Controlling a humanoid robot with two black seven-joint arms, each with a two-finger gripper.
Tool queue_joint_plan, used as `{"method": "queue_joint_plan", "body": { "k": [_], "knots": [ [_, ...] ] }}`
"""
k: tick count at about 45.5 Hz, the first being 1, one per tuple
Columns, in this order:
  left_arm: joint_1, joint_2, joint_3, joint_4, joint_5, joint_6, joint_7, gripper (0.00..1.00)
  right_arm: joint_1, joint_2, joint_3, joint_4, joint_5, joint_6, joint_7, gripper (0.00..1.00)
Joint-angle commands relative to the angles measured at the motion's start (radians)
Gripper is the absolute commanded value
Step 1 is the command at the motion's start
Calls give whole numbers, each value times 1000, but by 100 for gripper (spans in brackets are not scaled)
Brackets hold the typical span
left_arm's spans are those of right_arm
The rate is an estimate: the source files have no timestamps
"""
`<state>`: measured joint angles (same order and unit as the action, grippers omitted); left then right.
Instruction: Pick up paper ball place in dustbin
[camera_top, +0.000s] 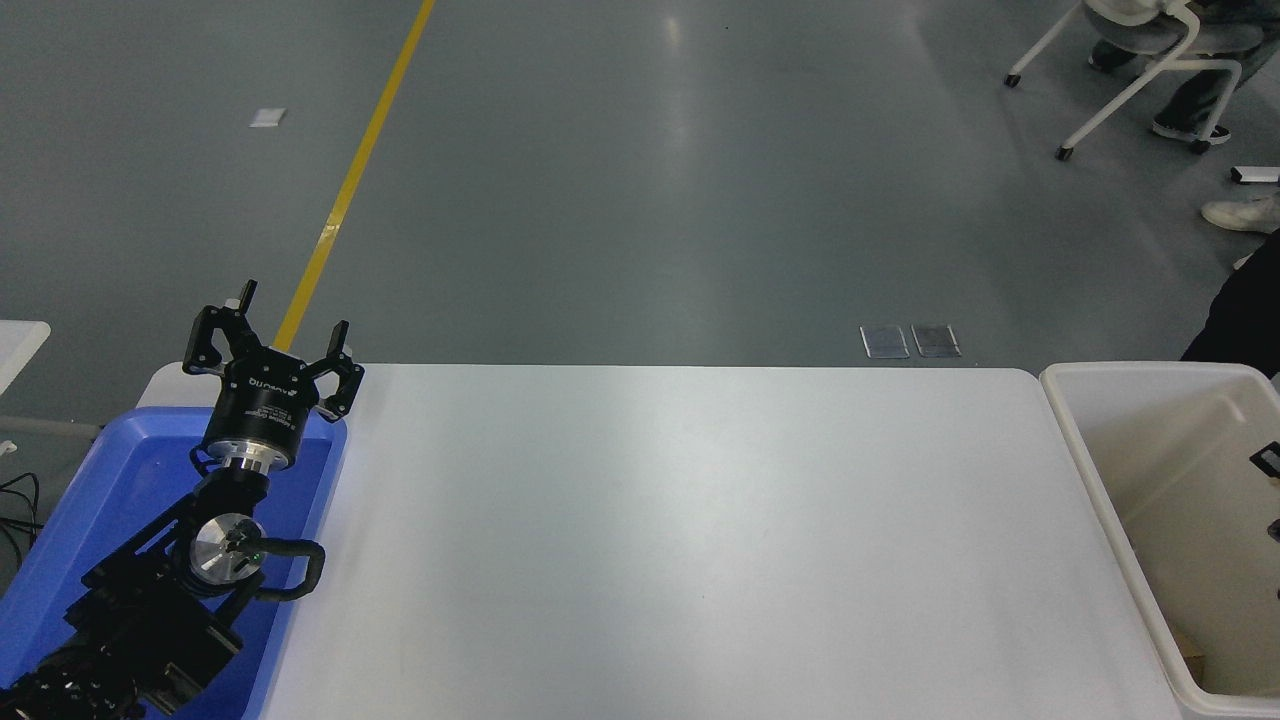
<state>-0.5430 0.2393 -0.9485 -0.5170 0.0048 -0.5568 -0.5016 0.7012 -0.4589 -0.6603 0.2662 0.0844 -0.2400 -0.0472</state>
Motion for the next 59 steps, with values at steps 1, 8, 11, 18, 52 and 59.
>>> {"method": "queue_joint_plan", "body": {
  "k": [1,8,11,18,52,59],
  "knots": [
    [0,0,0,0,0,0,0,98,-54,57,57,-38,2,-27,0,0],
    [0,0,0,0,0,0,0,98,-52,57,73,-39,2,-28,0,58],
    [0,0,0,0,0,0,0,98,-52,55,73,-39,2,-28,0,74],
    [0,0,-1,0,0,0,0,98,-52,55,73,-36,2,-28,0,99],
    [-2,0,0,0,0,0,0,98,319,89,-117,42,-18,-9,1,100],
    [-2,0,0,0,0,0,0,98,446,105,-209,191,-18,-9,1,100]
  ]
}}
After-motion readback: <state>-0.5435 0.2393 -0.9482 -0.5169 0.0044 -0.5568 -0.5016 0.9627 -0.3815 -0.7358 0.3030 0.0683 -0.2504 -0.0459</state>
